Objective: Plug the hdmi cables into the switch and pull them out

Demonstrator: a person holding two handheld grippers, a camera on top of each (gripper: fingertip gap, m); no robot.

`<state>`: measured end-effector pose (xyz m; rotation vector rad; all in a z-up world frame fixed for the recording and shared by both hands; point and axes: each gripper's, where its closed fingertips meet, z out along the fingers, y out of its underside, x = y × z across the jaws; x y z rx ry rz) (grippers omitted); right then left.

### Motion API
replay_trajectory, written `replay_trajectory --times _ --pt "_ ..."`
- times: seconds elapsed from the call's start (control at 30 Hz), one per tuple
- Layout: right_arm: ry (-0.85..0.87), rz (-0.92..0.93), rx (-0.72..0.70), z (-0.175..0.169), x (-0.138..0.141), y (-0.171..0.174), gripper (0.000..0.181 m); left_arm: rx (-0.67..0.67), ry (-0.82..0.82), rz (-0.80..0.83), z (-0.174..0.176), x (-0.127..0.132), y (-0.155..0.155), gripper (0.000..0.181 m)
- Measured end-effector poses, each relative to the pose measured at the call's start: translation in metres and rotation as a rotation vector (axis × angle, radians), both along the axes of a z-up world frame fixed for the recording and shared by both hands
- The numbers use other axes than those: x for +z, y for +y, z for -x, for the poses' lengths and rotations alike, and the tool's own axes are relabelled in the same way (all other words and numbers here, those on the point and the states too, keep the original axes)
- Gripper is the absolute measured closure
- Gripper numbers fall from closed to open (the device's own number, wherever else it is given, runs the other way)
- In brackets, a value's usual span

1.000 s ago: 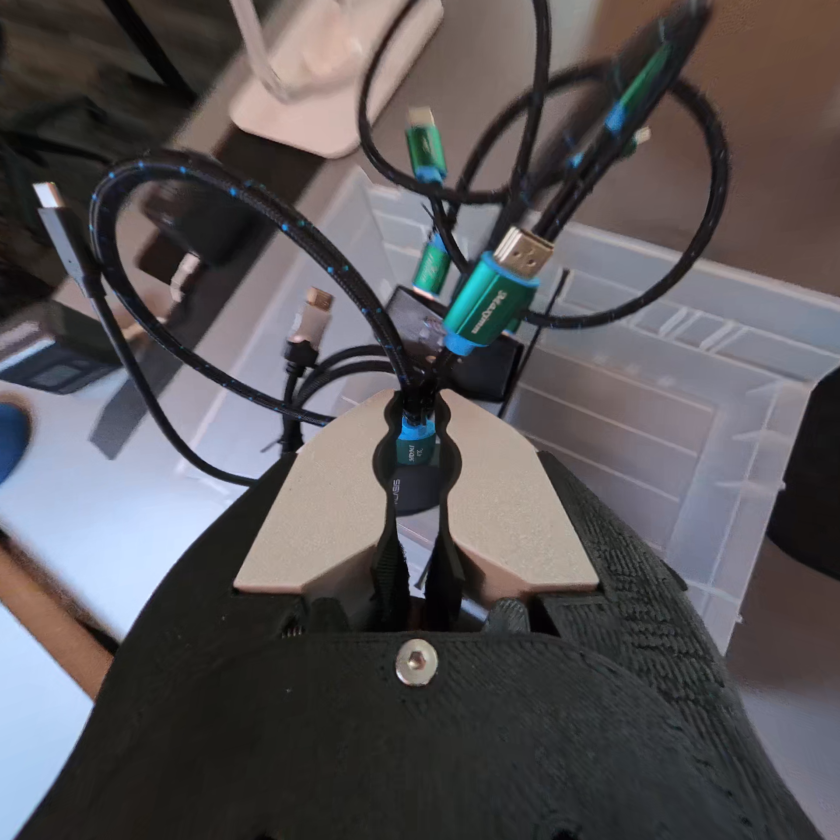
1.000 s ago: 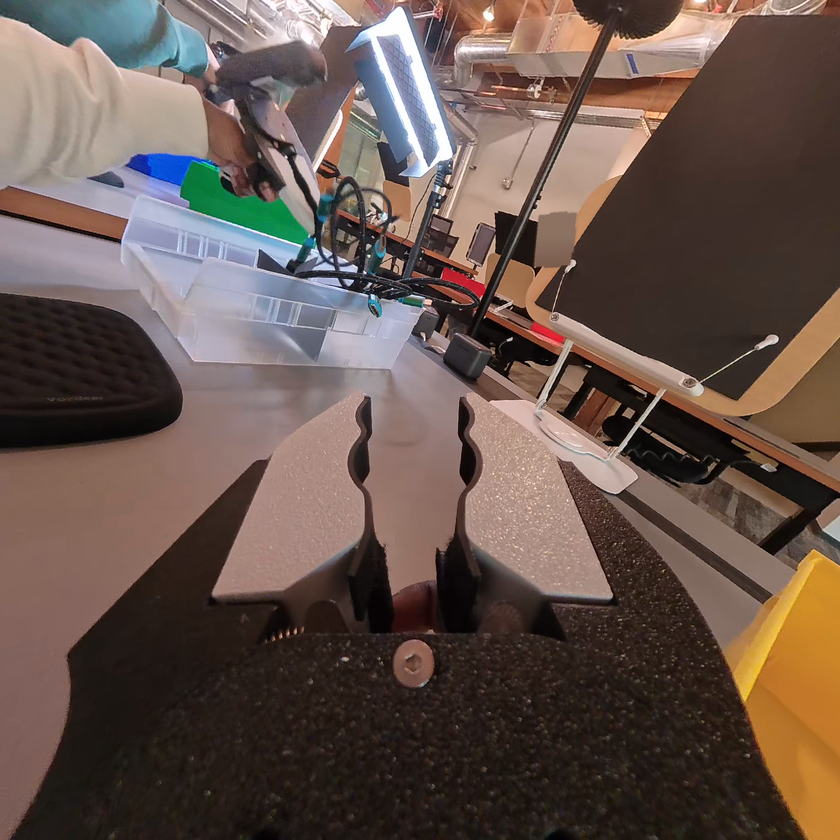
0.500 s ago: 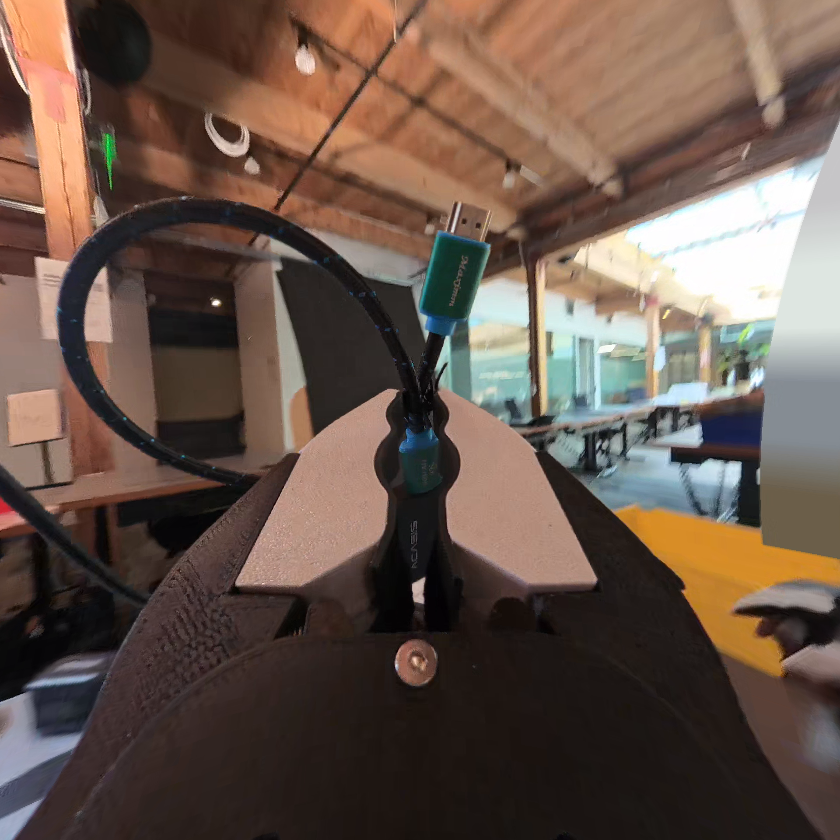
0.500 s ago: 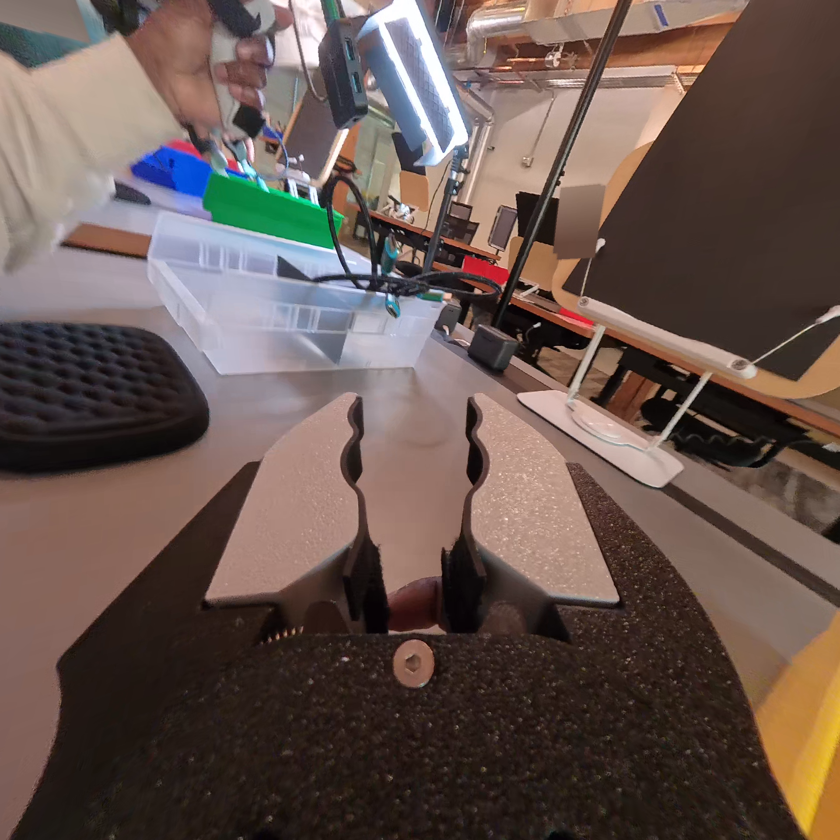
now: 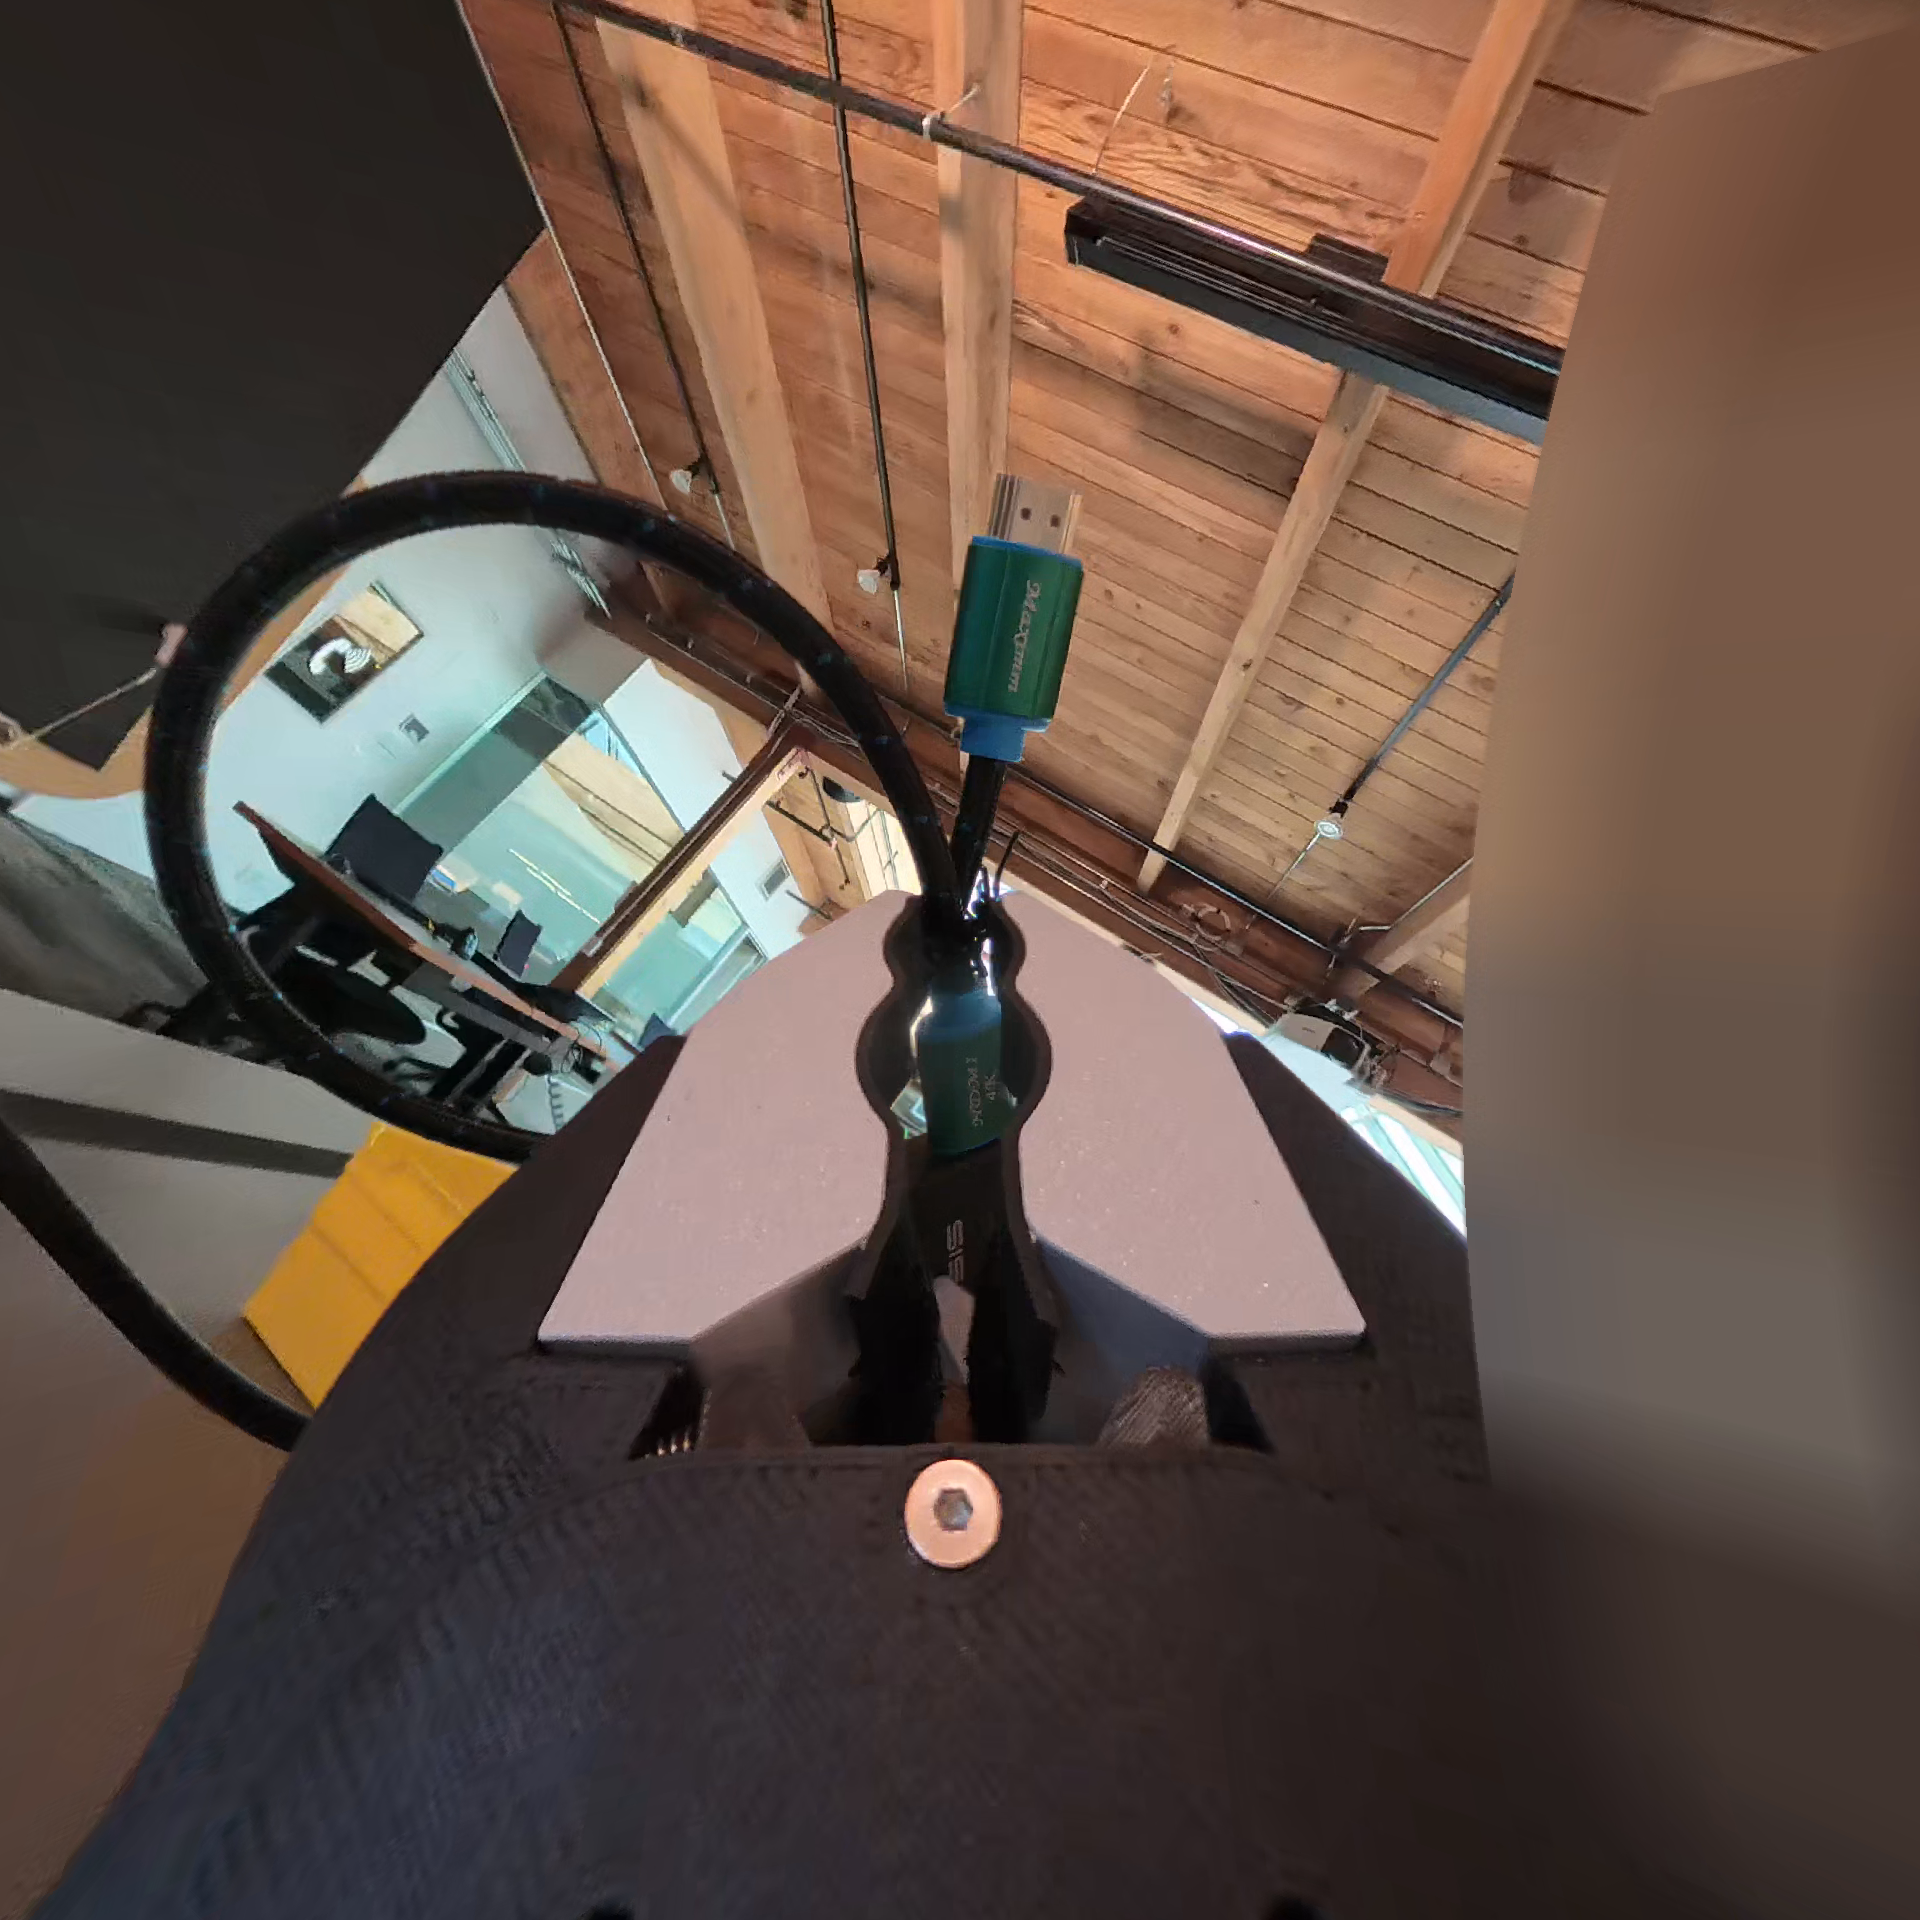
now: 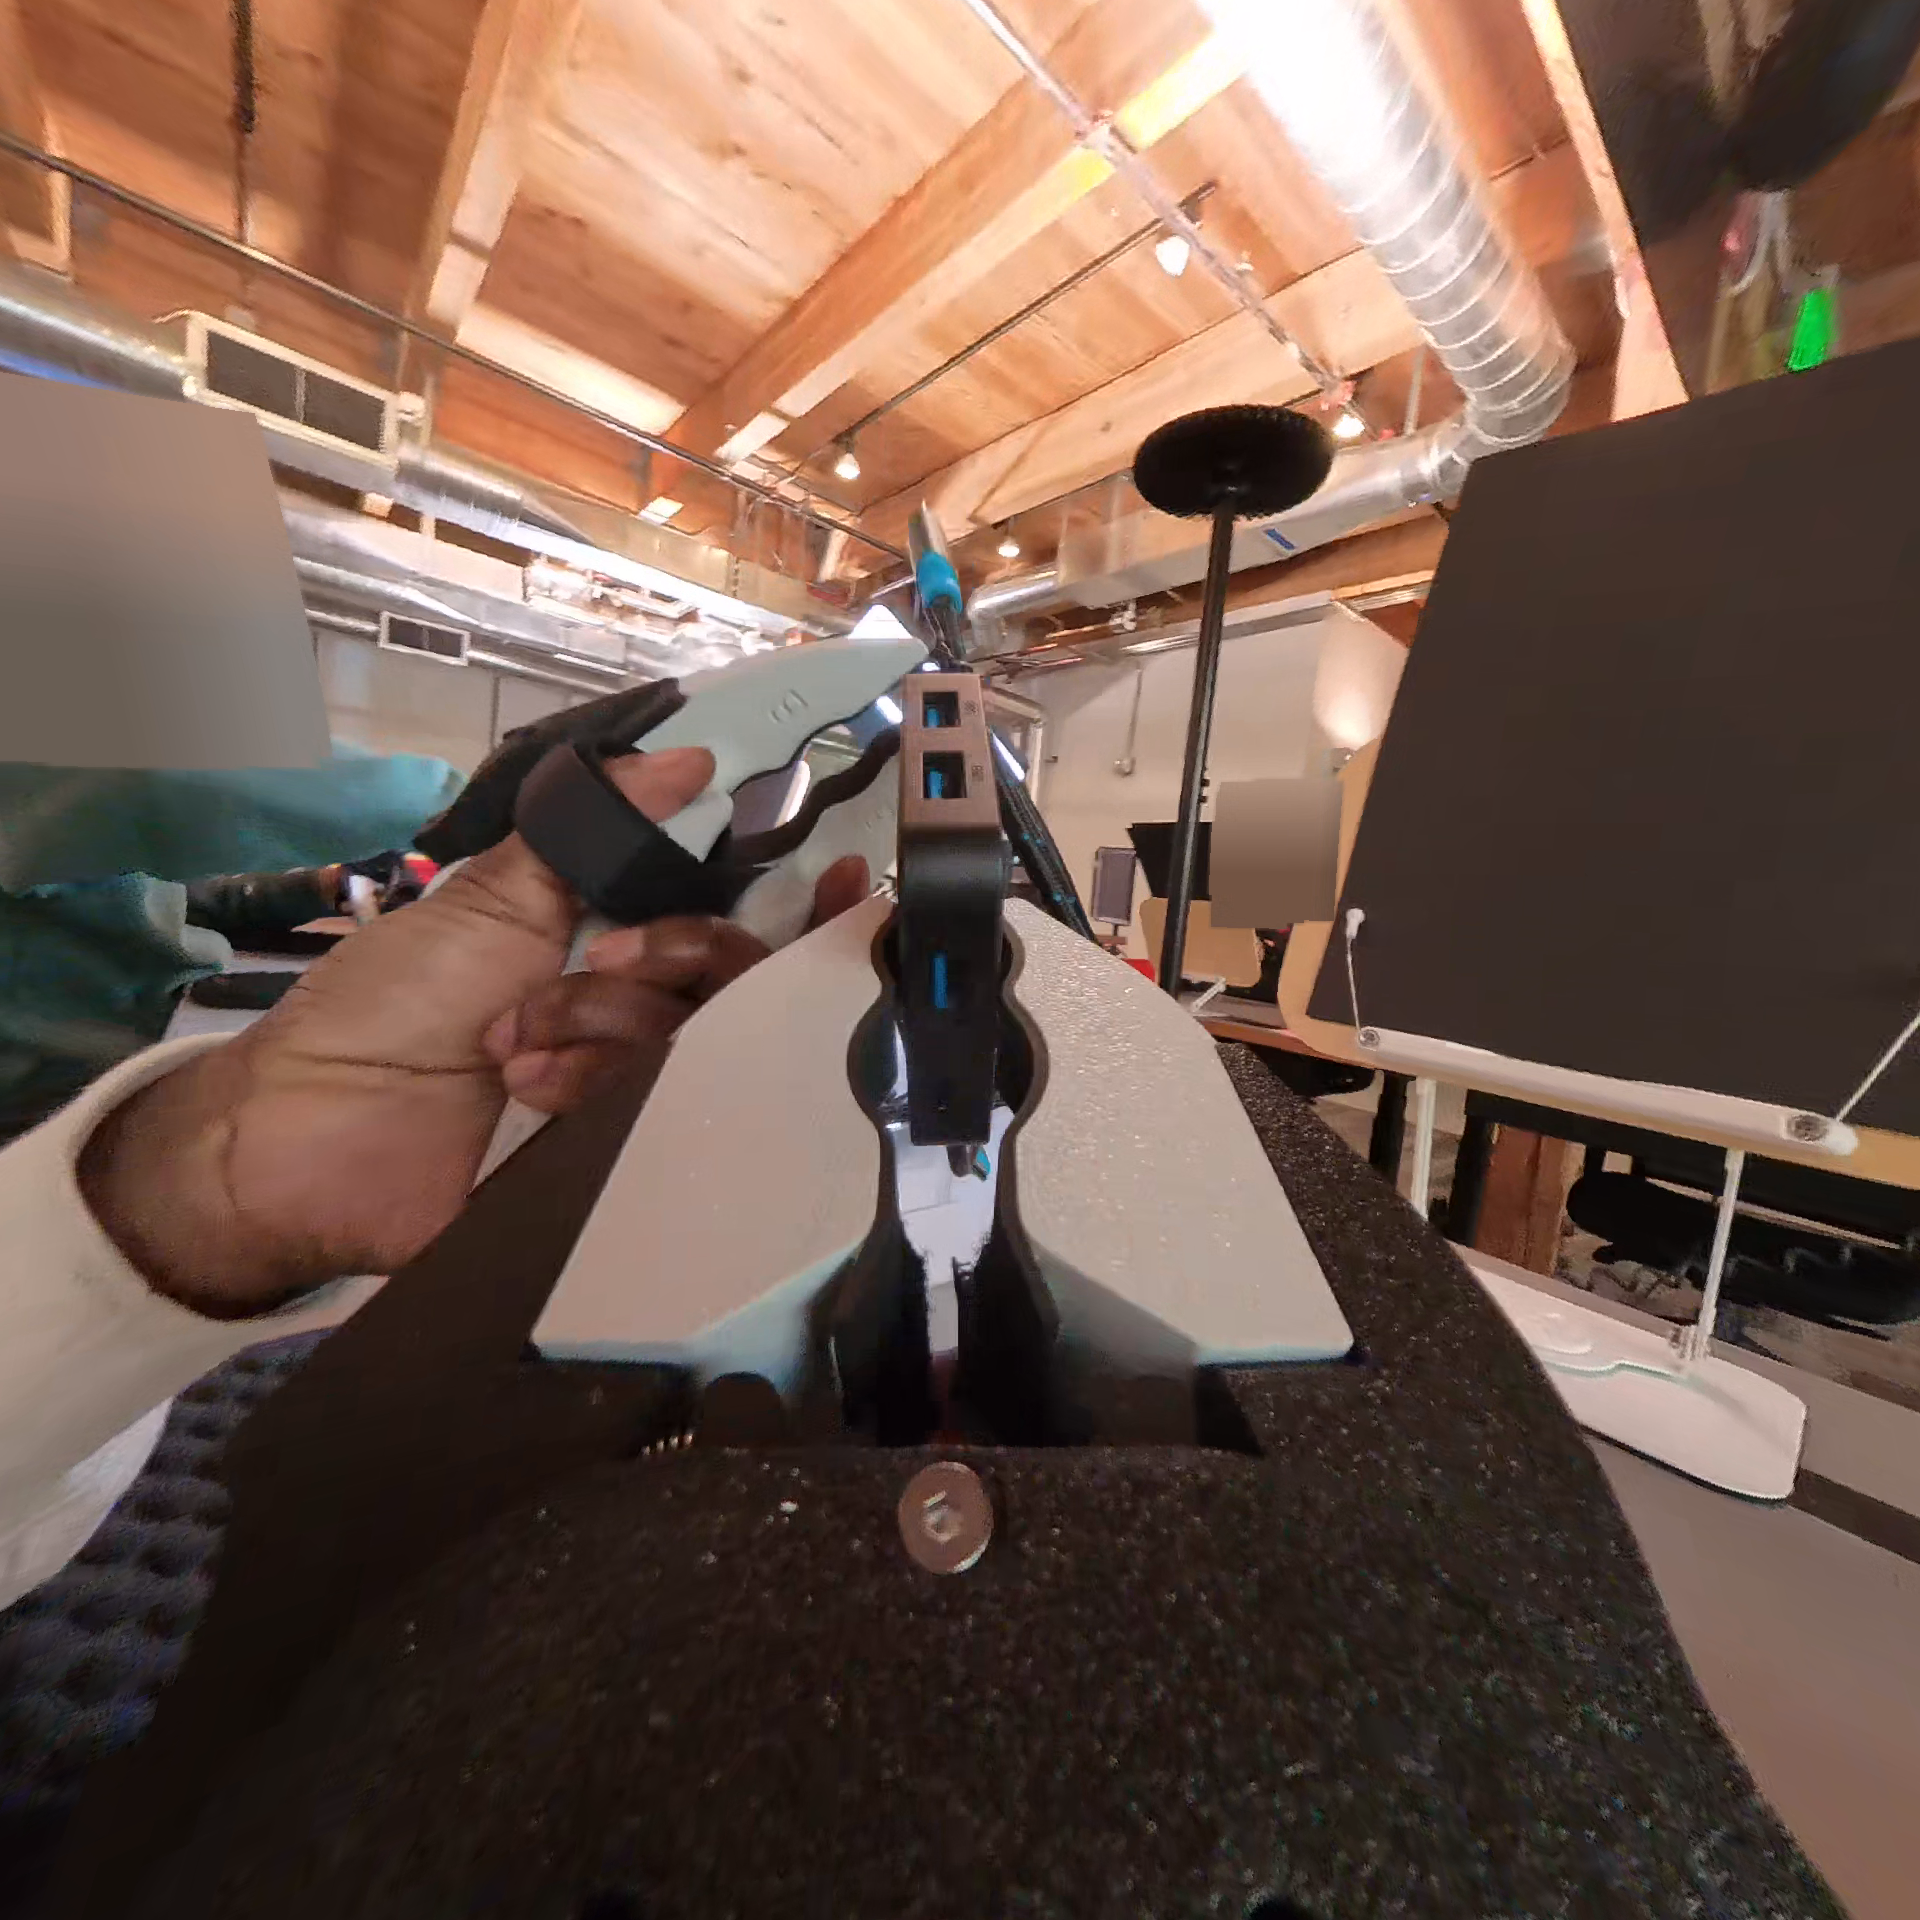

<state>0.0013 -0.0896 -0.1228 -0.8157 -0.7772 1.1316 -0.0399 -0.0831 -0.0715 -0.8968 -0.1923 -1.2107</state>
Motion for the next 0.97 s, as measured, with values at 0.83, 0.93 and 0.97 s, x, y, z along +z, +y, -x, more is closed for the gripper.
replay_trajectory --times 0.83,0.93,0.97 --pt "0.058 0.494 0.662 -0.020 -0.011 -0.008 0.168 -0.255 0.465 0.059 -0.049 -0.049 -0.015 0.164" --pt "0.004 0.430 0.664 -0.022 -0.005 -0.016 0.168 -0.298 0.452 0.038 -0.052 -0.042 -0.025 0.166" --pt "-0.007 0.415 0.663 -0.023 -0.002 -0.018 0.168 -0.299 0.458 0.029 -0.053 -0.039 -0.028 0.166"
